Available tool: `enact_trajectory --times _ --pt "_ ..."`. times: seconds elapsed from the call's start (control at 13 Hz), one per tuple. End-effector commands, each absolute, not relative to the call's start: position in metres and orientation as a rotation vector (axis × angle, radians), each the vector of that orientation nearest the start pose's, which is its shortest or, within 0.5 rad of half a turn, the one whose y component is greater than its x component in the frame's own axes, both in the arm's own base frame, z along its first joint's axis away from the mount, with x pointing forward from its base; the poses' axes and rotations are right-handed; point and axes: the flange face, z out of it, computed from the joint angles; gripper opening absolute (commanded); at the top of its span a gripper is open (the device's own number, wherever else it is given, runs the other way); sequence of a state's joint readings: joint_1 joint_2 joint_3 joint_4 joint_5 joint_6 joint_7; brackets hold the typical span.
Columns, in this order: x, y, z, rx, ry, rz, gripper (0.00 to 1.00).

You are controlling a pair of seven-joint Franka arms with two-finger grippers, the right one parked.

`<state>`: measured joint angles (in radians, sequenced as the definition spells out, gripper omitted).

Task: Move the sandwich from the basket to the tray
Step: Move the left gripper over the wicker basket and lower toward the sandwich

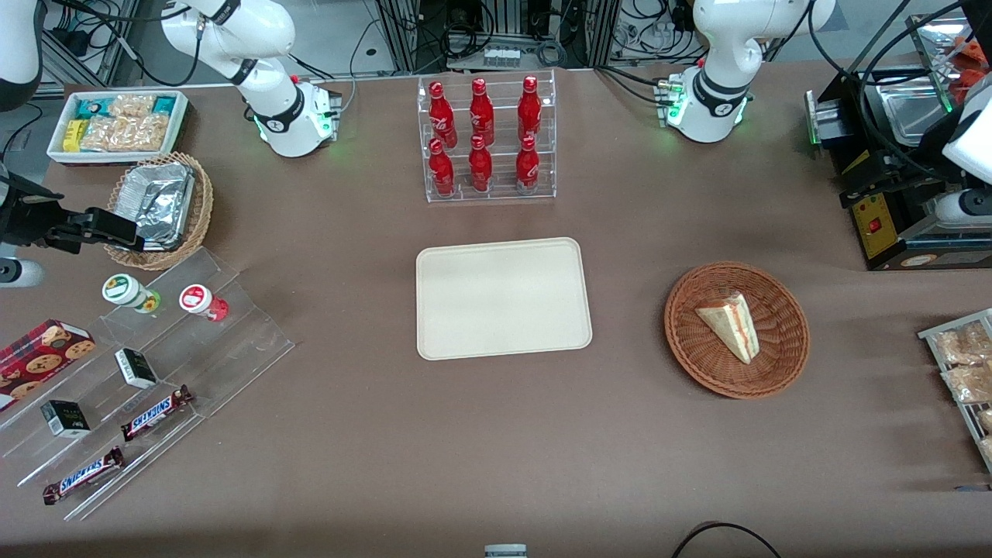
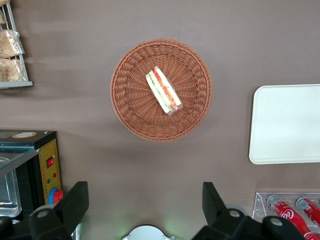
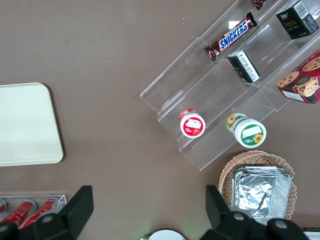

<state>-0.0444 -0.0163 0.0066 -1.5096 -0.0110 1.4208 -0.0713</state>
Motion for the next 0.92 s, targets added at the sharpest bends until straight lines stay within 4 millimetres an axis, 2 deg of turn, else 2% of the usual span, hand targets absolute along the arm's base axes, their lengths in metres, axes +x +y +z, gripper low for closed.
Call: enact_trajectory --times 0.0,0.23,0.38,0.54,0.69,0.85 --pt "0.533 -0.026 0.651 -3.14 -0.006 0.121 1.0" --pt "0.54 -0.029 0.642 -3.139 -0.006 0.123 1.0" --pt "0.549 -0.038 0.623 -3.139 0.0 0.118 1.0" --pt "0.557 -0.044 0.595 -3.137 0.012 0.137 1.0" --pt "0.563 -0.048 0.557 -3.142 -0.001 0.114 1.0" --pt "0.566 -0.054 0.521 -3.135 -0.141 0.085 1.0"
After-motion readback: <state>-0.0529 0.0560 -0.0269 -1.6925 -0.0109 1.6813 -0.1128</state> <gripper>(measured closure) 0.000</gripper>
